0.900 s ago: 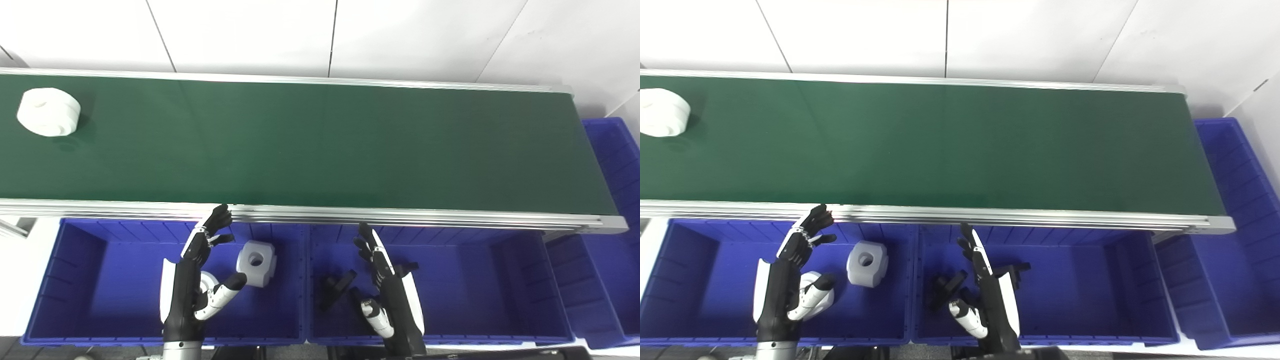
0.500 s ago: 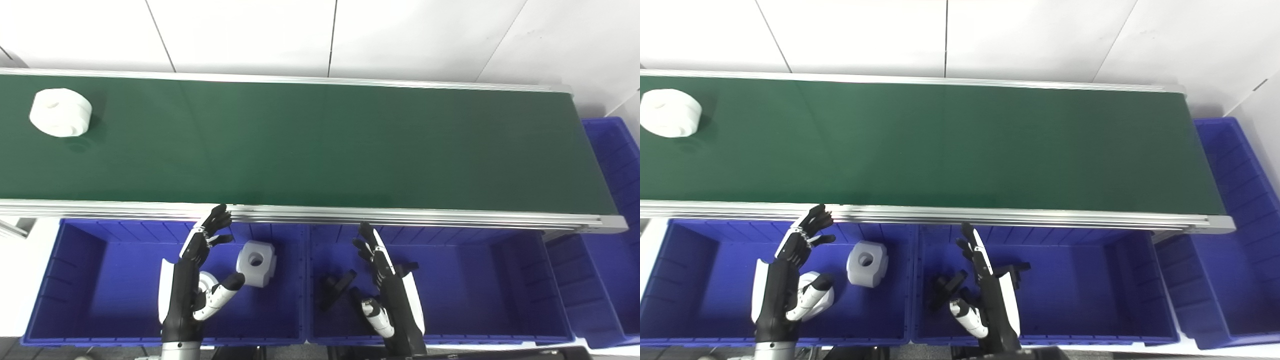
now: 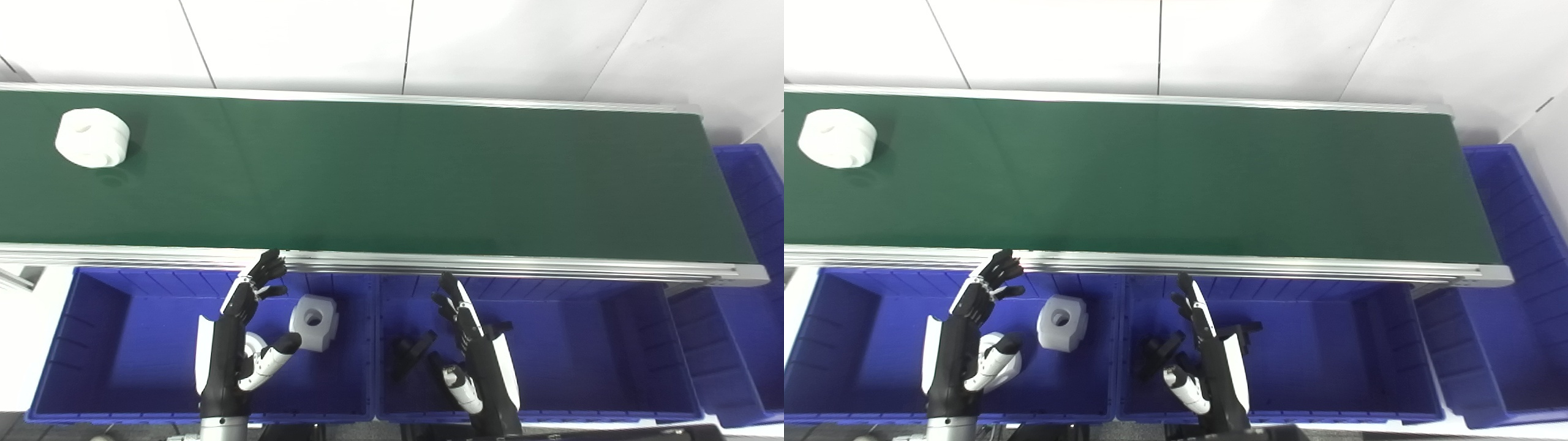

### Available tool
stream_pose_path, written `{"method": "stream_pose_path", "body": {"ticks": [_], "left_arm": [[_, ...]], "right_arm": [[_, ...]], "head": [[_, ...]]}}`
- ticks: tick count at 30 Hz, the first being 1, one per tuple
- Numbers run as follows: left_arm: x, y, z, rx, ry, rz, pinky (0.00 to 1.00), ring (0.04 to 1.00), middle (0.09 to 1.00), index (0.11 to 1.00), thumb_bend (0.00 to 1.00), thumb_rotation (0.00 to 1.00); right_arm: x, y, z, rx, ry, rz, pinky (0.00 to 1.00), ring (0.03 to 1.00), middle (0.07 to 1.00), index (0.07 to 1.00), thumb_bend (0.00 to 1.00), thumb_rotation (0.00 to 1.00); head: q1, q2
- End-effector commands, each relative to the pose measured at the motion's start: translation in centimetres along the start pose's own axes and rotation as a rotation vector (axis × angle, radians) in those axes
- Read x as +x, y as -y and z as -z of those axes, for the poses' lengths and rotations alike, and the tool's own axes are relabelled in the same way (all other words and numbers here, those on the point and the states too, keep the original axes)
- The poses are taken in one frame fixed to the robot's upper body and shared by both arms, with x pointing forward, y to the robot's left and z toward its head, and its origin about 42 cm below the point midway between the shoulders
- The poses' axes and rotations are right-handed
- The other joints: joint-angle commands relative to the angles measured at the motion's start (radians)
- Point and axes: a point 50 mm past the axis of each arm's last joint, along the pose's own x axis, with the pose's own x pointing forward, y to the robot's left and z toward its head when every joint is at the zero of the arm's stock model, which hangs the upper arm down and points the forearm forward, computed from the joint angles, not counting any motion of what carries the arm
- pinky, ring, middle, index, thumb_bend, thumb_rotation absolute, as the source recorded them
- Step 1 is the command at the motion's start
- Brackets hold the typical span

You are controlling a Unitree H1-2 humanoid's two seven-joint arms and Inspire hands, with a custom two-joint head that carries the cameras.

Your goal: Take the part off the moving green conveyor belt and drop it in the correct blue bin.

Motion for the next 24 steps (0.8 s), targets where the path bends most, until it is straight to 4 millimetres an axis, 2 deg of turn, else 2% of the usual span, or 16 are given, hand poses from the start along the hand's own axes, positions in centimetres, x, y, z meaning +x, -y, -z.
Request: {"method": "stream_pose_path", "body": {"ticks": [1, 3, 4, 5, 6, 7, 8, 9, 14, 16, 20, 24], "left_arm": [[0.1, 0.1, -0.6, -0.015, 0.055, -0.009, 0.64, 0.78, 0.808, 0.827, 0.82, 0.79], [0.2, 0.5, -0.3, -0.016, 0.047, -0.017, 0.63, 0.77, 0.804, 0.818, 0.81, 0.78], [0.2, 0.7, -0.1, -0.017, 0.044, -0.019, 0.64, 0.769, 0.805, 0.817, 0.81, 0.77], [0.2, 0.9, 0.1, -0.017, 0.036, -0.016, 0.64, 0.768, 0.805, 0.817, 0.81, 0.77], [0.1, 1.1, 0.3, -0.016, 0.03, -0.014, 0.65, 0.78, 0.806, 0.816, 0.84, 0.77], [0.1, 1.3, 0.5, -0.019, 0.022, 0.002, 0.66, 0.784, 0.807, 0.816, 0.85, 0.77], [0.0, 1.4, 0.6, -0.021, 0.016, 0.014, 0.67, 0.803, 0.813, 0.822, 0.86, 0.77], [0.0, 1.6, 0.8, -0.017, 0.011, 0.023, 0.67, 0.809, 0.815, 0.824, 0.86, 0.77], [0.2, 2.2, 1.5, -0.009, 0.002, 0.032, 0.63, 0.773, 0.789, 0.795, 0.87, 0.74], [0.3, 2.5, 1.7, -0.022, -0.008, 0.037, 0.62, 0.764, 0.784, 0.787, 0.86, 0.72], [0.3, 2.6, 2.1, 0.009, 0.0, 0.041, 0.6, 0.755, 0.782, 0.785, 0.84, 0.73], [0.3, 2.7, 2.4, 0.042, 0.023, 0.038, 0.57, 0.736, 0.772, 0.78, 0.84, 0.75]], "right_arm": [[0.1, -0.6, -0.6, 0.035, 0.06, 0.003, 0.91, 0.911, 0.958, 0.97, 0.92, 1.0], [0.2, -0.3, -0.2, 0.032, 0.053, 0.0, 0.92, 0.915, 0.961, 0.974, 0.92, 1.0], [0.2, -0.2, -0.1, 0.031, 0.051, -0.001, 0.92, 0.916, 0.962, 0.975, 0.92, 1.0], [0.2, 0.0, 0.1, 0.028, 0.046, 0.001, 0.92, 0.916, 0.962, 0.975, 0.93, 1.0], [0.2, 0.1, 0.3, 0.026, 0.042, 0.002, 0.91, 0.918, 0.962, 0.977, 0.95, 1.0], [0.3, 0.4, 0.6, 0.025, 0.037, 0.002, 0.91, 0.919, 0.962, 0.977, 0.96, 1.0], [0.3, 0.6, 0.7, 0.025, 0.033, 0.003, 0.91, 0.922, 0.964, 0.979, 0.97, 1.0], [0.3, 0.8, 1.0, 0.022, 0.028, 0.001, 0.91, 0.923, 0.964, 0.979, 0.98, 1.0], [0.4, 1.5, 1.7, 0.016, 0.009, -0.002, 0.93, 0.922, 0.965, 0.999, 0.99, 1.0], [0.3, 1.7, 2.0, 0.019, 0.001, -0.004, 0.94, 0.922, 0.969, 1.0, 0.99, 1.0], [0.3, 1.9, 2.2, 0.024, -0.005, -0.008, 0.96, 0.925, 0.973, 1.0, 0.98, 1.0], [0.4, 2.3, 2.1, 0.05, -0.005, -0.016, 0.99, 0.946, 0.988, 1.0, 0.96, 1.0]], "head": [[0.022, -0.019], [0.059, -0.043], [0.059, -0.043], [0.099, -0.068], [0.106, -0.072], [0.146, -0.098], [0.152, -0.101], [0.181, -0.122], [0.214, -0.157], [0.219, -0.186], [0.227, -0.192], [0.25, -0.18]]}}
